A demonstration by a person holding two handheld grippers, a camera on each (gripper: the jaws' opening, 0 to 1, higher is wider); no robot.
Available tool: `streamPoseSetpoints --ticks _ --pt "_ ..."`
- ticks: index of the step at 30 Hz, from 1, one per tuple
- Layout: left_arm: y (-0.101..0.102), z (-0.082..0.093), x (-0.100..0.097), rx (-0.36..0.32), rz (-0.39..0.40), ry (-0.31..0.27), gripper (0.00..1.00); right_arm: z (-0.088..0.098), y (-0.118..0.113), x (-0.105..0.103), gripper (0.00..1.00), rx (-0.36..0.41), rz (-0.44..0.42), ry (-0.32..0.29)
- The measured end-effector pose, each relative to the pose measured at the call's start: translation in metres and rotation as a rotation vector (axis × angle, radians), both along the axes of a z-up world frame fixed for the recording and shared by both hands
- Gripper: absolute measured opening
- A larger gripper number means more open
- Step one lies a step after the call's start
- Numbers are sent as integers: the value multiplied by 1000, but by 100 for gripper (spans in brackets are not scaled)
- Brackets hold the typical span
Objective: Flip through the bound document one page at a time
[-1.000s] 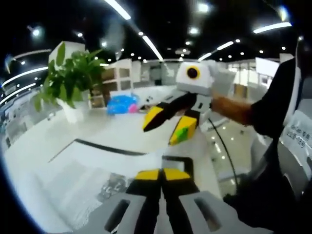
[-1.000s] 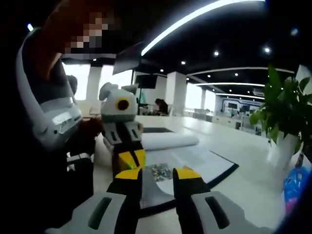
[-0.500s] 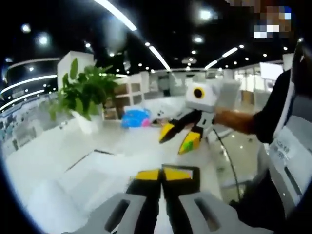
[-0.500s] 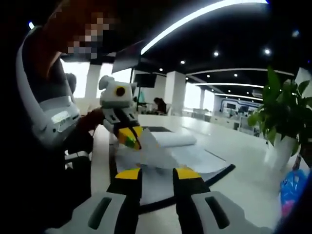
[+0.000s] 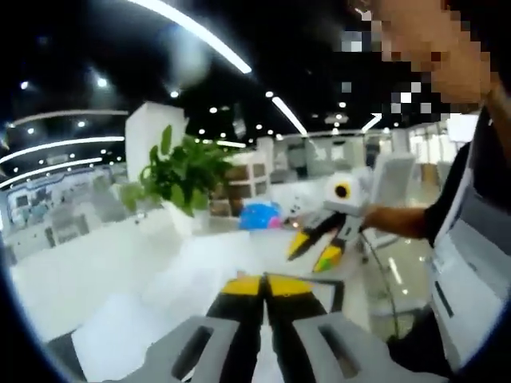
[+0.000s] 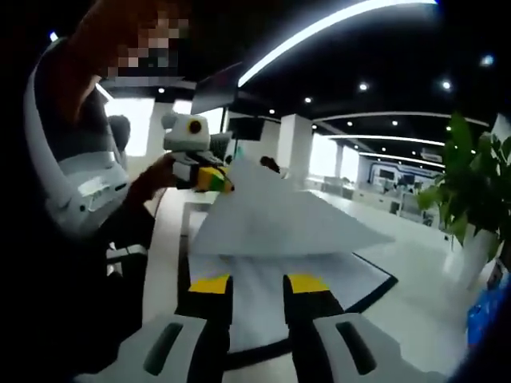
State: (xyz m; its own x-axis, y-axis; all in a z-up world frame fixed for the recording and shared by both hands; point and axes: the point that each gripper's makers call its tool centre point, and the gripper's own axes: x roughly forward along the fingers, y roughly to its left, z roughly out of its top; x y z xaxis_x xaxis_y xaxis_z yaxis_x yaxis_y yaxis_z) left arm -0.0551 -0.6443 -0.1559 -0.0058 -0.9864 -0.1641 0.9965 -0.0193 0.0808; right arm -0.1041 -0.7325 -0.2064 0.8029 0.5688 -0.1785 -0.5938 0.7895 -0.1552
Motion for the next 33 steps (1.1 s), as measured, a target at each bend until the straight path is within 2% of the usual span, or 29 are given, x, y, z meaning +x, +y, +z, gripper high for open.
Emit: streamPoseSetpoints --ticks 5,11,24,28,33 --pt "11 4 5 -17 26 6 3 0 8 9 28 -1 23 -4" --pt "37 8 16 -65 105 38 3 4 34 38 28 -5 99 -23" --pt "66 10 27 -101 181 53 3 8 53 60 28 -27 161 -27" --pt "77 9 30 -129 202 98 3 9 59 68 28 -33 173 -27" --pt "86 4 34 -137 231 115 3 12 66 76 28 -37 194 -30"
